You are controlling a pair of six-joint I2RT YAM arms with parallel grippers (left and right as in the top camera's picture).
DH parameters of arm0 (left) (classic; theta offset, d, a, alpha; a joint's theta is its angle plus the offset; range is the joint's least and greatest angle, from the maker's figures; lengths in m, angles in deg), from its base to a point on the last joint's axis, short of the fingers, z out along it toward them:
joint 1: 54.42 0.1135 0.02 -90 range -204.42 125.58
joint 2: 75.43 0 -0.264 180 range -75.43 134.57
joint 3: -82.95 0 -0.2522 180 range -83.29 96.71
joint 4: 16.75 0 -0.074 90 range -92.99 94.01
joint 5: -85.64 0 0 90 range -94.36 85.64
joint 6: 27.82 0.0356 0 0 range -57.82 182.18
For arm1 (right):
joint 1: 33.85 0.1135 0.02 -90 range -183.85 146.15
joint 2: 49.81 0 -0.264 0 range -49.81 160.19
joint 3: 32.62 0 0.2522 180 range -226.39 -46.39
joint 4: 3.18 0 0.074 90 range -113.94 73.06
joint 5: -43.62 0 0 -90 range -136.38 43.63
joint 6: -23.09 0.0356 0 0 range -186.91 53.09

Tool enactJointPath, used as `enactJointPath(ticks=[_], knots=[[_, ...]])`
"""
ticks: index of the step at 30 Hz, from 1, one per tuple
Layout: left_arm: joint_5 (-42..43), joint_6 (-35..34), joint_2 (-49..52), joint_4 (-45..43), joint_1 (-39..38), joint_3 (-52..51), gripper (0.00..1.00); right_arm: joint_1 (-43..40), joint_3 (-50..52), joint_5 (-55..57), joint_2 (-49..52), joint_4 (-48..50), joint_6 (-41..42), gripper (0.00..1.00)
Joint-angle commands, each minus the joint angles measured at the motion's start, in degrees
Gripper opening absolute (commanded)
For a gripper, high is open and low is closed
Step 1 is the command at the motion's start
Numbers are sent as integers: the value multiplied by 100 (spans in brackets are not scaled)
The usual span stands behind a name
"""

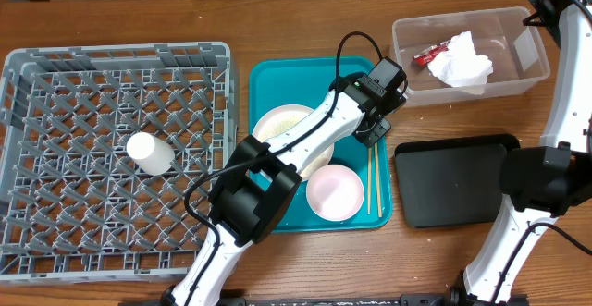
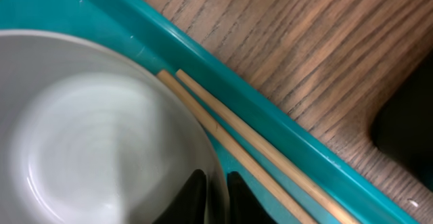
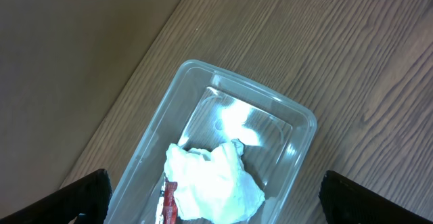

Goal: Sort waste into correct bins and load items into the dishwasher
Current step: 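Grasp the small grey bowl with the left gripper and lift it, then carry the grey bowl to the rack's back row and set it down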

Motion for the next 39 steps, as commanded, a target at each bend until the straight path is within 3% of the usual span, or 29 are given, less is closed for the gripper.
enactJointPath(ticks=[1,10,15,20,26,30,34,39], knots=[[-35,-245,22,44,44,291,8,7,-72,35,-153,22,46,100],[15,-933,-13,841,133,1355,4,7,-72,37,-153,22,46,100],[675,-1429,-96,1543,577,2129,4,7,-72,37,-153,22,46,100],[1976,-1884,-258,2227,1733,2682,4,7,-72,35,-153,22,46,100],[3394,-2326,-286,2553,3567,2653,4,7,-72,35,-153,22,46,100],[4247,-2194,-286,2715,4601,2643,4,7,-72,37,-153,22,46,100],[5149,-1698,-289,2804,5171,2645,4,7,-72,35,-153,22,46,100],[5504,-1598,-289,3003,5475,2645,4,7,-72,35,-153,22,46,100]])
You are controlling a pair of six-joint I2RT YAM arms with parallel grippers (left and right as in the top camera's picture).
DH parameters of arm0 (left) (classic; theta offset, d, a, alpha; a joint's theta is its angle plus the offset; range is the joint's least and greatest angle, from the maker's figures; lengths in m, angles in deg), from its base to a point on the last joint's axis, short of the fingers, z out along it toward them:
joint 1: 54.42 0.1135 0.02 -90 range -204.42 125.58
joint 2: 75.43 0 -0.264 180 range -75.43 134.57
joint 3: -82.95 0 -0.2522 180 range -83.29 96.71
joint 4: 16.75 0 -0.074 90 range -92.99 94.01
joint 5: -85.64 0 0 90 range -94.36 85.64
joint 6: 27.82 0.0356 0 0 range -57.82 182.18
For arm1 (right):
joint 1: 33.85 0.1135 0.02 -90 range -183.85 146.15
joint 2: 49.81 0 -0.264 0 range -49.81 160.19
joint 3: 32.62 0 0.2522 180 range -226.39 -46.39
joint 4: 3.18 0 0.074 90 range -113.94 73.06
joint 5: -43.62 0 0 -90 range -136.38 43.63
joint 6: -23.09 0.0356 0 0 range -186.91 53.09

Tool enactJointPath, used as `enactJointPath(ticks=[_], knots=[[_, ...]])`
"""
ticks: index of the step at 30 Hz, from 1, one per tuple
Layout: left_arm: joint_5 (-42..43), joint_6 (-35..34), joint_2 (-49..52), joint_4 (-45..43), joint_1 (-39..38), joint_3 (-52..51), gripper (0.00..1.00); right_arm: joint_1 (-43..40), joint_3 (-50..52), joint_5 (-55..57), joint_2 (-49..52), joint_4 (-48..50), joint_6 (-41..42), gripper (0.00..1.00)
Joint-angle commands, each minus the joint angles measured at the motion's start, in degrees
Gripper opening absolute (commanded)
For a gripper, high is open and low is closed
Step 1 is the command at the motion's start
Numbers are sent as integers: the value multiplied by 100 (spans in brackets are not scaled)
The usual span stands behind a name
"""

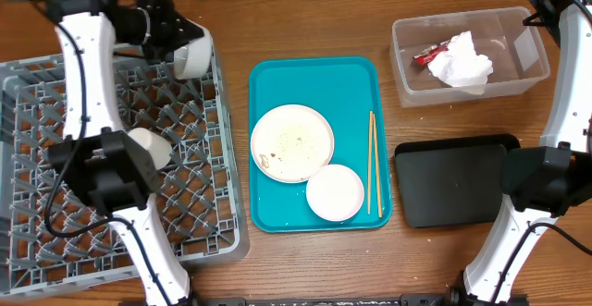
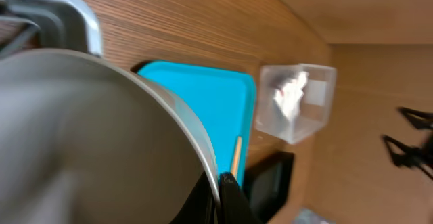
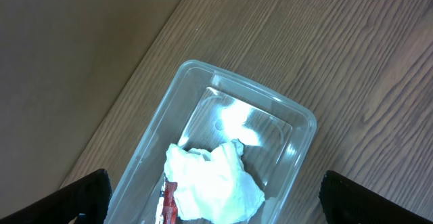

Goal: Sort waste into correct bins and load items into the dishwasher
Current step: 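Carry the grey bowl to the rack's back row and set it down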

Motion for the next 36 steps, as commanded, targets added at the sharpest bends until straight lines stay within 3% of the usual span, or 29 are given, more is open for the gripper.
enactJointPath(ticks=[1,13,18,23,29,36], knots=[[634,240,-87,116,20,22,4,7,-72,37,-151,22,44,100],[334,407,-87,678,831,22,4,7,-72,37,-151,22,44,100],[728,914,-85,820,1329,-15,4,7,-74,35,-151,22,44,100],[1698,1635,-76,697,1523,-455,4,7,-72,35,-151,22,44,100],[2533,1755,-76,17,1547,-1449,4,7,-72,37,-151,22,44,100],[2452,1744,-76,-254,1849,-1823,4,7,-72,37,-151,22,44,100]])
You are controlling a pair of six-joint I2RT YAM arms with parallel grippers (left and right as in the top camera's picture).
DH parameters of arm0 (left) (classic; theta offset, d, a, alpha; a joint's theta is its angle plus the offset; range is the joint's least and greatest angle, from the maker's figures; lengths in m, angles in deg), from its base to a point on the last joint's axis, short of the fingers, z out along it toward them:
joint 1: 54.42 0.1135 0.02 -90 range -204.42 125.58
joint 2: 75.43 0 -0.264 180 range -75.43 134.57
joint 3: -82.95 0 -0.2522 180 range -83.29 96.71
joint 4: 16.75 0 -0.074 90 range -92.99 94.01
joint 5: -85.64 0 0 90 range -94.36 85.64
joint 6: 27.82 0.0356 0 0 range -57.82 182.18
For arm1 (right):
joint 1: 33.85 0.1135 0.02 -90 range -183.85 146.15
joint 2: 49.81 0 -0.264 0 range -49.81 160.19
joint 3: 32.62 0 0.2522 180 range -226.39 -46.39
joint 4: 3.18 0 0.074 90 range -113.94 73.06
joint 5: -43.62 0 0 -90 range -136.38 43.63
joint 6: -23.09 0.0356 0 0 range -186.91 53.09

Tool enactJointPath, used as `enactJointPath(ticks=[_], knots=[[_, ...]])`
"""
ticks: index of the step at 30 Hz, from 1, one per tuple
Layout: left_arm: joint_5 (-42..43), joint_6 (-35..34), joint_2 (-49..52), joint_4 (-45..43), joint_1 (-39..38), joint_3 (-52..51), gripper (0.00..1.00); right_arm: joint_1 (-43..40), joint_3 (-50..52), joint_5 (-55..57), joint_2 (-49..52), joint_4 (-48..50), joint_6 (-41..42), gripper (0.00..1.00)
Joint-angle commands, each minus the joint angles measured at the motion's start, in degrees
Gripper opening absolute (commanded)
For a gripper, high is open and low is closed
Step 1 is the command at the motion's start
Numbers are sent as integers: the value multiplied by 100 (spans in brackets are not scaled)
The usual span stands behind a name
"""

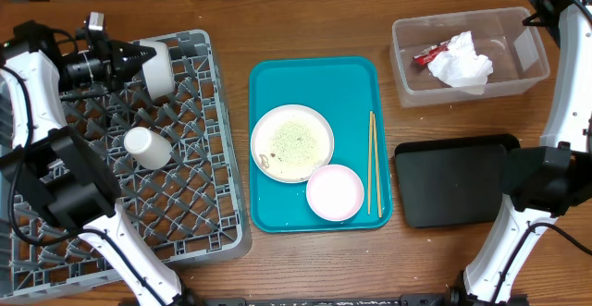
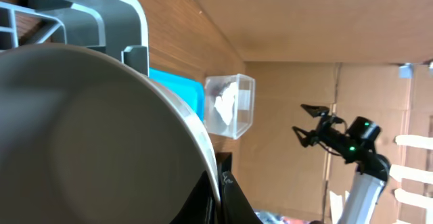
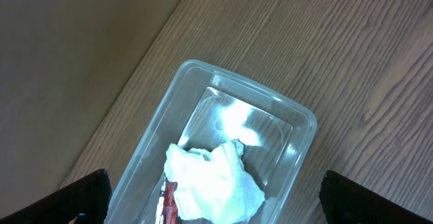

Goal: Sort waste into correct bins and load items into the dishwasher
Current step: 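Carry the grey bowl to the rack's back row and set it down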

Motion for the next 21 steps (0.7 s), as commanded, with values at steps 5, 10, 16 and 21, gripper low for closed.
enactJointPath(ticks=[5,10,16,21], knots=[[-52,173,-76,238,455,-92,4,4,-72,33,-153,22,46,100],[-645,173,-76,328,540,-94,15,4,-72,35,-153,22,46,100],[-2096,-256,-79,498,584,-76,36,4,-72,35,-153,22,46,100],[-2855,-391,-79,822,710,146,34,4,-72,33,-153,22,46,100]])
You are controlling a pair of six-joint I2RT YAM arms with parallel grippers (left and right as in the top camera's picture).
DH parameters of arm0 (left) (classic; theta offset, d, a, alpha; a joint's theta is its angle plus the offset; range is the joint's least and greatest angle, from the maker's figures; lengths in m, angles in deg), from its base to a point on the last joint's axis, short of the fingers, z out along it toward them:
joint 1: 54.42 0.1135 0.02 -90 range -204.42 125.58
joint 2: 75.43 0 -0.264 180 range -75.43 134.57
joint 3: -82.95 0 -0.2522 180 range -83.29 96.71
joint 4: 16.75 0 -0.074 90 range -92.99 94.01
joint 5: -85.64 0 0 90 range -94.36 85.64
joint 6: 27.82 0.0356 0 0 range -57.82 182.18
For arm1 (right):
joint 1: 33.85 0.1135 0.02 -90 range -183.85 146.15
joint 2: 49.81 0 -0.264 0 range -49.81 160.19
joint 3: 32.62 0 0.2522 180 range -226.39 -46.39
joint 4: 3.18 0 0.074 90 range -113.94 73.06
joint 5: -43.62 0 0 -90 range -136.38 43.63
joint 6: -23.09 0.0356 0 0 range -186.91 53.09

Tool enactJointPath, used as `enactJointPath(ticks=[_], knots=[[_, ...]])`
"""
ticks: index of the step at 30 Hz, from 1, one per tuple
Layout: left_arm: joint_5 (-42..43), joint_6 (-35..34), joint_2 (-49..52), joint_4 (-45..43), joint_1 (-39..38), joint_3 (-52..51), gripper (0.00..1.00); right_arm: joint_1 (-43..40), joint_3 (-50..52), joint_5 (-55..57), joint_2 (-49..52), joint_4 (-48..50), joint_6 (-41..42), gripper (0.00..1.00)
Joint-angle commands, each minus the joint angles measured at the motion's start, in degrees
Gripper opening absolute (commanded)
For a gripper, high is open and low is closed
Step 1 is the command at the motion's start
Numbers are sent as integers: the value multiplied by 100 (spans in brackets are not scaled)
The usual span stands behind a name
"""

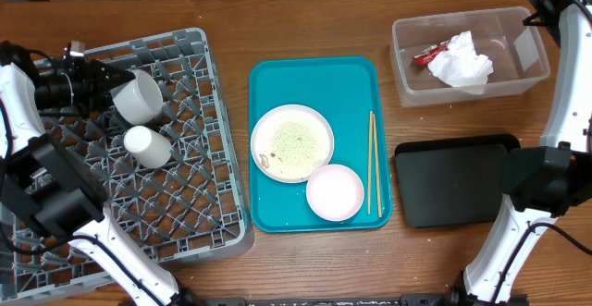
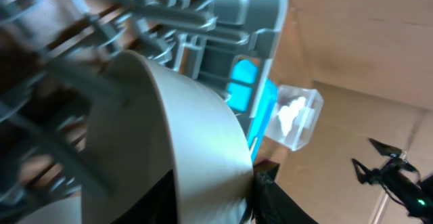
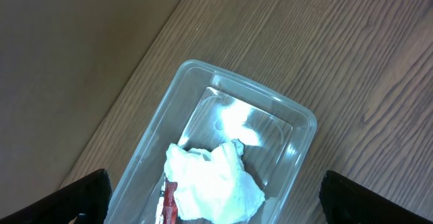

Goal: Sort waste into correct bins and load items into the dishwasher
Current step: 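Carry the grey bowl to the rack's back row and set it down, then release the grey bowl and lift the left gripper from the rack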

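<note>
A white cup lies tilted on the grey dish rack near its back edge. My left gripper is at its rim. In the left wrist view the cup fills the frame, and the left gripper has its dark fingers spread on either side of the cup's wall, so it looks open. A second white cup stands in the rack. My right gripper hangs open high above the clear bin, which holds a white tissue and a red wrapper.
The teal tray carries a soiled plate, a pink bowl and chopsticks. A black bin sits right of the tray, in front of the clear bin. The right arm rises along the table's right edge.
The cup has gone from the rack's back edge to lower and further left, tilted on the rack's grid. The left fingers, then pinched on the rim, now stand wider apart. The right arm is unchanged.
The left gripper was first pinched on the cup's rim in the teal tray, beside the chopsticks. Then it held the cup over the rack's back right corner, then at the back edge further left. Now the cup rests on the rack. The right gripper stayed over the clear bin.
</note>
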Motion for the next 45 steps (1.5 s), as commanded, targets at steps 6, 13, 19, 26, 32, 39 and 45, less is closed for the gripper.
enactJointPath(ticks=[6,13,19,26,32,39,45], knots=[[-1639,-417,-79,778,382,1231,36,4,-72,33,-151,22,44,100],[-3539,-1086,-79,1543,393,2522,53,4,-72,33,-151,24,44,100],[-3644,-1029,-90,1543,197,2586,51,4,-72,33,-151,24,44,100],[-4153,-1021,-96,1543,-341,2588,4,4,-72,33,-151,24,44,100],[-4199,-1178,-96,1543,-675,2581,4,4,-72,35,-151,24,44,100],[-4218,-1139,-87,1392,-1692,2531,4,4,-72,33,-151,24,44,100],[-4966,-1939,-39,680,-2708,2087,4,4,-72,35,-151,24,44,100]])
